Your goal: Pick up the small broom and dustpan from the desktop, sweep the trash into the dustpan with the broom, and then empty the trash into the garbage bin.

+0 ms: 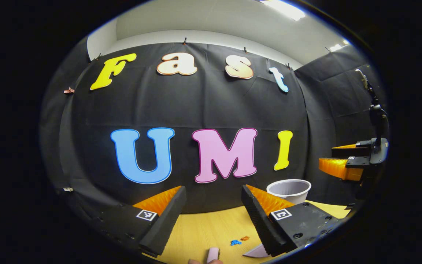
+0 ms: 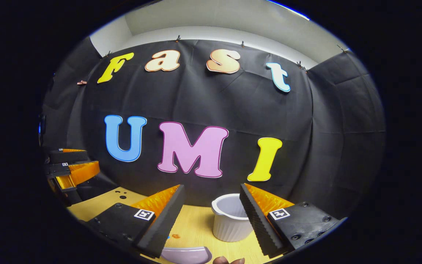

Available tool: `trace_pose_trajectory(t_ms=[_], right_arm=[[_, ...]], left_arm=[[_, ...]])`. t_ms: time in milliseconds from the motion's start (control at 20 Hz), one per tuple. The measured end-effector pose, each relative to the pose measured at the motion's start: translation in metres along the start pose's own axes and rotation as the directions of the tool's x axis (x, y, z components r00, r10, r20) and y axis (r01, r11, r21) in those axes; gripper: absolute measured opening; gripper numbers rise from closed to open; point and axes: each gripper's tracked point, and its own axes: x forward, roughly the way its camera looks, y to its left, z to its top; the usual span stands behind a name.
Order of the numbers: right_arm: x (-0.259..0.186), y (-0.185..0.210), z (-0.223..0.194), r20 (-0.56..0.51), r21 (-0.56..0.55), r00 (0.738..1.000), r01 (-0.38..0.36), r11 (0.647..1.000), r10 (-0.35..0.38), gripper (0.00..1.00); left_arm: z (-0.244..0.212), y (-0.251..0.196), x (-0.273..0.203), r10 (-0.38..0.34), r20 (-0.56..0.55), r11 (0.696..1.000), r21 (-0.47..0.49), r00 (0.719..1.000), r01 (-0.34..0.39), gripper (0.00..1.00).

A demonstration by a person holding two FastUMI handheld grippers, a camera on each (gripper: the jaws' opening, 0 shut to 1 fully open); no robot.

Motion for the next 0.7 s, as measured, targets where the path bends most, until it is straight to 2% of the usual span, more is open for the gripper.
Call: trace_pose_trajectory(t_ms=[250, 450, 600, 700], right_arm=[[0.001, 0.002, -0.008, -0.022, -0.014, 1.000, -0.016, 1.000, 0.016, 0.97], [-0.010, 0.014, -0.043, -0.143, -0.032, 0.985, -0.103, 0.994, 0.098, 0.98], [-0.030, 0.014, -0.086, -0.290, -0.046, 0.947, -0.160, 0.986, 0.141, 0.98], [-0.049, 0.017, -0.118, -0.404, -0.026, 0.900, -0.191, 0.981, 0.165, 0.98]], left_arm=[[-0.004, 0.000, 0.007, 0.002, -0.009, 1.000, -0.006, 1.000, -0.002, 0.97], [-0.008, 0.002, 0.007, -0.001, -0.015, 1.000, 0.010, 1.000, 0.001, 0.97], [-0.018, 0.003, 0.005, 0.000, -0.029, 1.000, 0.013, 1.000, 0.001, 0.97], [-0.026, 0.005, 0.004, 0.007, -0.047, 1.000, 0.005, 0.999, -0.007, 0.97]])
